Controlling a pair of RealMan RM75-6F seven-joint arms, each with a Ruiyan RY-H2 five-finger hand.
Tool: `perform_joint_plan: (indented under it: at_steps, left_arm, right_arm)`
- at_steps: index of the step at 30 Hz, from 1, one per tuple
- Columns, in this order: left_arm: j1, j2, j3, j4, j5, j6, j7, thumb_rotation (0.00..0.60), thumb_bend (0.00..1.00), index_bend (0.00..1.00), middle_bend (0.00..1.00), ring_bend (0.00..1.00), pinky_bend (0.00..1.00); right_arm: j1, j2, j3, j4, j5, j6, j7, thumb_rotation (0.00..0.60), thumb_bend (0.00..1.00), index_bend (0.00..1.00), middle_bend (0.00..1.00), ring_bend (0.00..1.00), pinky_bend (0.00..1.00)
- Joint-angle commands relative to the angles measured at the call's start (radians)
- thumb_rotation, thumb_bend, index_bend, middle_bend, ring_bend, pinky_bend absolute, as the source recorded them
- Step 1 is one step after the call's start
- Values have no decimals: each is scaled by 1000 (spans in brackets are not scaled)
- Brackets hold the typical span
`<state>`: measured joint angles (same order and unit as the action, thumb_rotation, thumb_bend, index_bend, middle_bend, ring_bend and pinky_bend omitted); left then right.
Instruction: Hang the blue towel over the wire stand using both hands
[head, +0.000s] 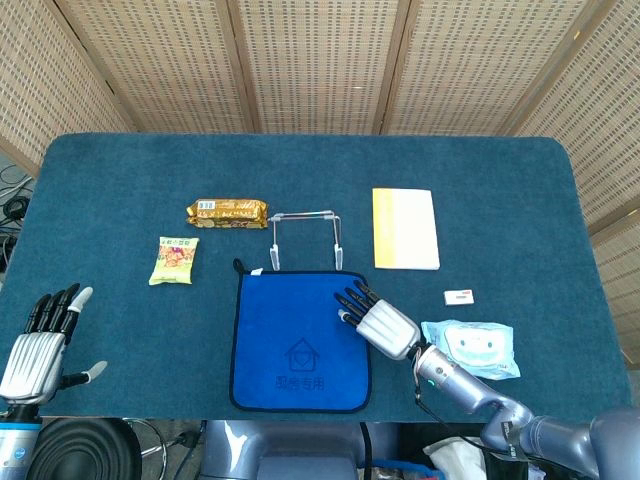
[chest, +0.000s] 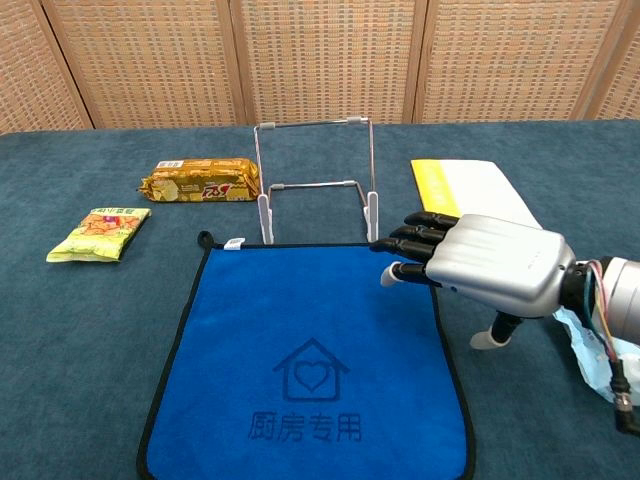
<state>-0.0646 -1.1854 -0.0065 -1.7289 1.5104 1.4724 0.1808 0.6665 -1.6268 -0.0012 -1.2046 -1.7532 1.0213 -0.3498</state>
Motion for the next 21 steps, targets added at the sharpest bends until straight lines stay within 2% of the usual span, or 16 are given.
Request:
perform_joint_plan:
  at_steps: [1,21]
  left_arm:
    - [0,0,0,0,-2,0,0,600,0,0,0,0,0]
    - [-3,4,0,-4,-10,-6,-5,600,0,0,0,0,0]
  right_arm:
    - [2,-6,-8,12,-1,5,3,600,0,189,42,0,6]
    - [18,-74,9,22,46,15,7,600,0,189,42,0,6]
